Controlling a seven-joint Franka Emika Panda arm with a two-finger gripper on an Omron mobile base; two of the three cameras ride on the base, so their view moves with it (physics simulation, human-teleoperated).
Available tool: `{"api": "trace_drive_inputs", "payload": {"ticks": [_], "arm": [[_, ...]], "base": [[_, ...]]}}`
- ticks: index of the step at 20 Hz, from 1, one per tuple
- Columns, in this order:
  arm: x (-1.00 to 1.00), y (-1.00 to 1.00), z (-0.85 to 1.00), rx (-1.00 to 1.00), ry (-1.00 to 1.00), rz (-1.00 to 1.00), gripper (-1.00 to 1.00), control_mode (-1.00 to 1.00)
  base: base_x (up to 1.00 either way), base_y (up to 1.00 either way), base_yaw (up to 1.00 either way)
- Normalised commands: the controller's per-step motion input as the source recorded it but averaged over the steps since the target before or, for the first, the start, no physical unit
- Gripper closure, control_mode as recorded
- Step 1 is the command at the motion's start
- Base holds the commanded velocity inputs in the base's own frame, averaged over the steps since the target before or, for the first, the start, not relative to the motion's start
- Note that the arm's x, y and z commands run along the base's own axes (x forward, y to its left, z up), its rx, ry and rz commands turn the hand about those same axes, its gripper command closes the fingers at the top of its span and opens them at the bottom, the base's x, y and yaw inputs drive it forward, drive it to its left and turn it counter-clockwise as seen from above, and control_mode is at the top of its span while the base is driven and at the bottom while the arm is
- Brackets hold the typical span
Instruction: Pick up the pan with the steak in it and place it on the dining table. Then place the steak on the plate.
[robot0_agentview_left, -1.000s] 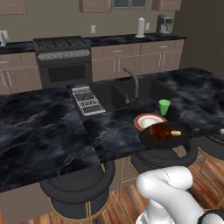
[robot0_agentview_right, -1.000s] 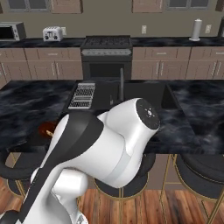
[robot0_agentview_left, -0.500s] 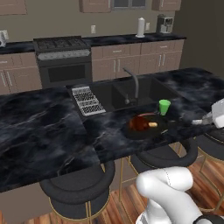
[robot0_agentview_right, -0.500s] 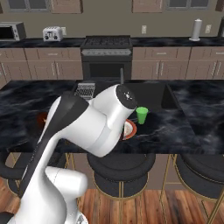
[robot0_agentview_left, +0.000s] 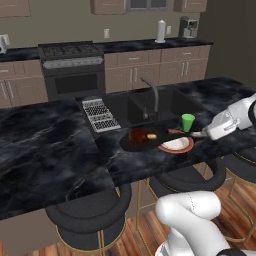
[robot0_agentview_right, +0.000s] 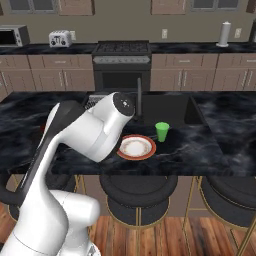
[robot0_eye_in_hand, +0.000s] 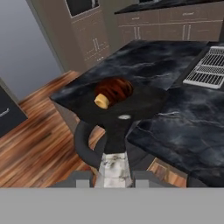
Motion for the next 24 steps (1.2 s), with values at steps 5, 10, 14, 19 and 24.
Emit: {"api": "trace_drive_inputs", "payload": {"ticks": [5,10,14,19,24], "arm": [[0.08,0.04,-0.01,0.0,0.0,0.0,1.0,-1.0],[0.0,0.0,-0.13,0.01,-0.02,0.0,1.0,-1.0],[0.01,0.0,-0.31,0.04,-0.04,0.0,1.0,-1.0],[0.16,0.0,-0.38,0.06,0.0,0.0,1.0,-1.0],[0.38,0.0,-0.4,0.1,0.0,0.0,1.0,-1.0]], "base": [[0.0,0.0,0.0],[0.0,0.0,0.0],[0.0,0.0,0.0],[0.0,0.0,0.0],[0.0,0.0,0.0]]}}
